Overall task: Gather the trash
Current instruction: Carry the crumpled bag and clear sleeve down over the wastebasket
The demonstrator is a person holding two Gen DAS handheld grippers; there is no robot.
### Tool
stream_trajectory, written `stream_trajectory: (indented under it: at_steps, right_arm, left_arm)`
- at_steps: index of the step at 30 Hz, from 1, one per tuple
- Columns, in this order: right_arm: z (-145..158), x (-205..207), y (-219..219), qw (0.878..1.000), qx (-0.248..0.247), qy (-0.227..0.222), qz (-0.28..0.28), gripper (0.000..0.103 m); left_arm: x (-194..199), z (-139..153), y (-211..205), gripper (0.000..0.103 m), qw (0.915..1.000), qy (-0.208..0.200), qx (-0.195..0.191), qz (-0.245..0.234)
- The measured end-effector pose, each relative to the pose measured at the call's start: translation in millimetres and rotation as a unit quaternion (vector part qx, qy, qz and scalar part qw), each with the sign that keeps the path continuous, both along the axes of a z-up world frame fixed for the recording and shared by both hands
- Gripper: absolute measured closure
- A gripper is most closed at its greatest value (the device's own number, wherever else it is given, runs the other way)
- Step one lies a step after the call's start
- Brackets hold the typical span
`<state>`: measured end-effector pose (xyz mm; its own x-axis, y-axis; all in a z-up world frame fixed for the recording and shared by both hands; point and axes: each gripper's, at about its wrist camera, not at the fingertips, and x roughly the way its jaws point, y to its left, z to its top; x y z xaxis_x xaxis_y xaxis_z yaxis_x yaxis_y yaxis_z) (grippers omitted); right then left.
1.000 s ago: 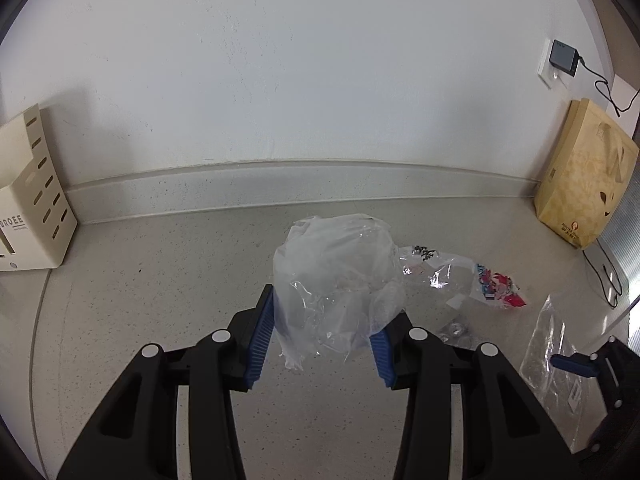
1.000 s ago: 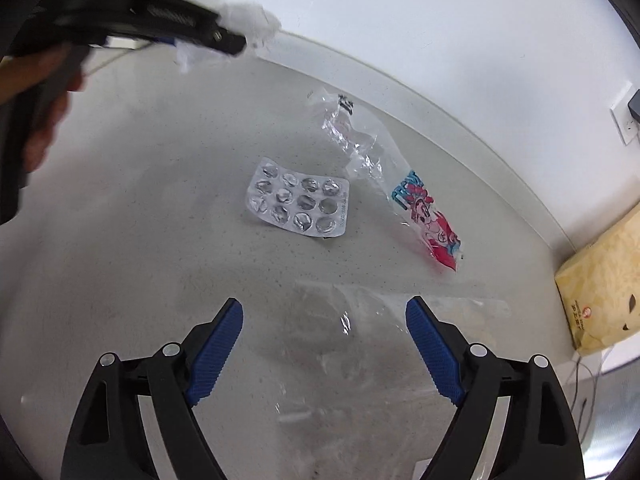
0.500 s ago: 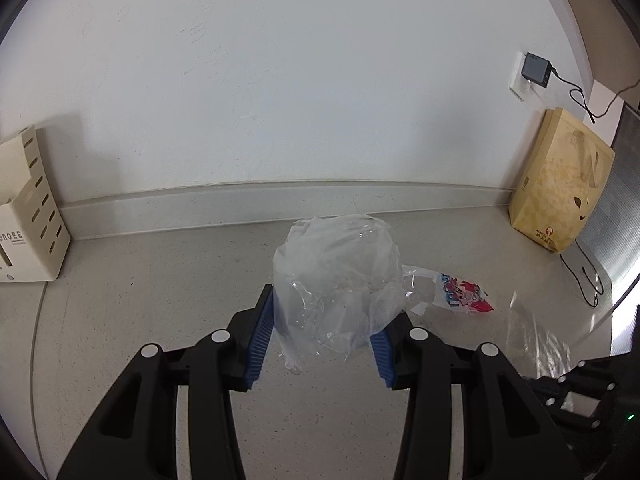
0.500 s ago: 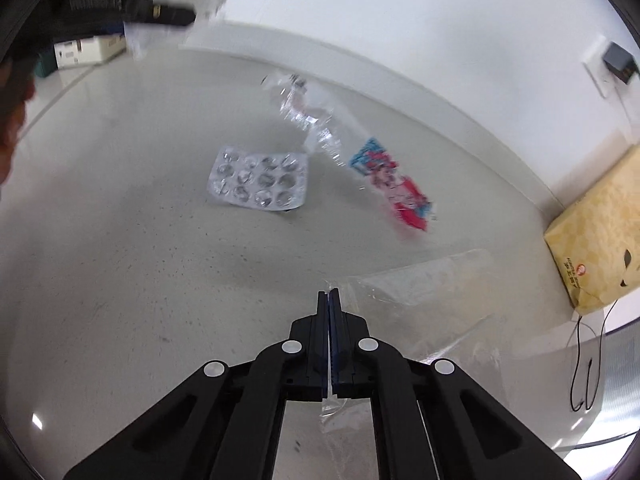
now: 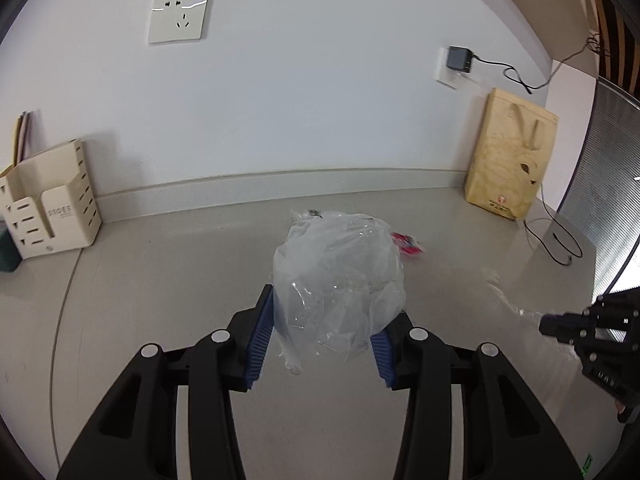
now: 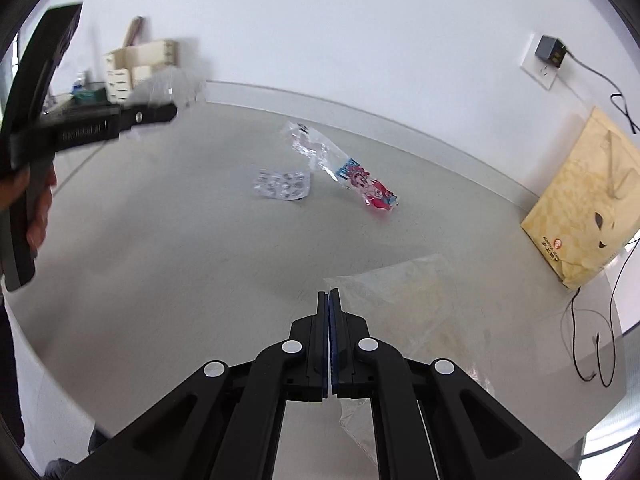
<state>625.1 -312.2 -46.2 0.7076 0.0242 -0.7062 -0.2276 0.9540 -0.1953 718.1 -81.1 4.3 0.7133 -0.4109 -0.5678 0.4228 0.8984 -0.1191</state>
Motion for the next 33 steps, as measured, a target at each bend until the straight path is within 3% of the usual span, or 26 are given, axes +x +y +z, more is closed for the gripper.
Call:
stream_trajectory:
  at_steps: [6, 14, 22, 33]
  right_arm:
    - [13, -74, 4, 0.999, 0.018, -0.034, 0.032, 0.098]
    - [18, -150, 17, 0.996, 0.037, -0.059, 0.052, 0.098]
    - [15, -221, 17, 0.995, 0.066, -0.067, 0.044, 0.098]
    - [-8, -324, 38, 0.993, 0.092, -0.057, 0.037, 0.098]
  left_arm:
    - [-102, 8, 0, 0.059, 0.9997, -0.025, 0.003, -0.006]
    - [-203, 15, 9, 0.059, 0.9985, -0.052, 0.016, 0.000]
    - [-273, 3, 26, 0.059, 0.9988, -0.047, 0.008, -0.008]
    - [-356, -35, 37, 0.059, 0.9984, -0.037, 0.034, -0.027]
